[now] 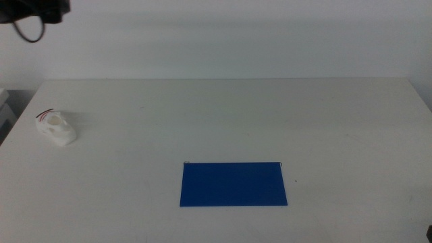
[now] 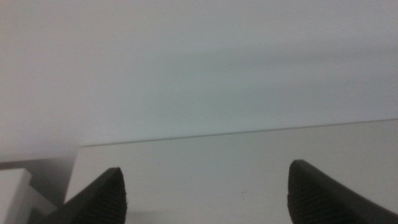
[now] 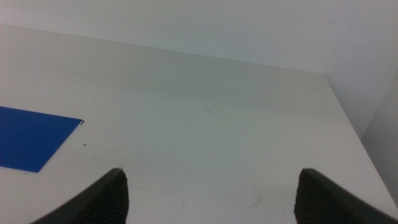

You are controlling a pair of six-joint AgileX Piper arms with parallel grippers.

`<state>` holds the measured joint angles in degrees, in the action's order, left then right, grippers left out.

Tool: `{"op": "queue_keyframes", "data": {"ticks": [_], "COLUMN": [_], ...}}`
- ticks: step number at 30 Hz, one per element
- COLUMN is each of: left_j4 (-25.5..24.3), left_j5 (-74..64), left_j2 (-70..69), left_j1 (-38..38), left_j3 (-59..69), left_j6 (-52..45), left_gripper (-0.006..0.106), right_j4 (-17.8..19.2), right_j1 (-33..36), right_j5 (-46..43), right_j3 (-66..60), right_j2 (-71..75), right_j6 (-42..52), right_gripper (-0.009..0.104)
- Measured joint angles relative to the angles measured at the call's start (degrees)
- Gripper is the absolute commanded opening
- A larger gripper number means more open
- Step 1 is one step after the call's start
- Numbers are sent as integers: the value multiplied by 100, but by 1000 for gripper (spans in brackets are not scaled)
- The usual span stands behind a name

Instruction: Use one arm to grab the shoe from the table and place it on the mat.

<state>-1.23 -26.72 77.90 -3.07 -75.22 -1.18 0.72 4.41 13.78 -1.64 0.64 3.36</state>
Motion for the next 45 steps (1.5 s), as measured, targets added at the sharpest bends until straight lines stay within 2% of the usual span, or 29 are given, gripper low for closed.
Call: {"op": "queue_keyframes", "data": {"ticks": [19,33,44,45], "left_j4": [50,60,-550,-556], "left_j5": [-235,-2301,-3168,-3222], "left_j2": [1636,2380,3534,3974], "left_j1": [15,1132,1244,1244], "left_j3": [-219,-1387,-2392,-2660], "left_j6": [75,1676,3263,3717], "left_gripper": [87,87,87,84], "right_j4": [0,0,0,0], "right_j1": [0,0,0,0], "right_j5": [0,0,0,0], "right_j3": [0,0,0,0], "right_j2": [0,0,0,0], "right_j6": [0,0,0,0], "right_gripper": [78,78,78,78]}}
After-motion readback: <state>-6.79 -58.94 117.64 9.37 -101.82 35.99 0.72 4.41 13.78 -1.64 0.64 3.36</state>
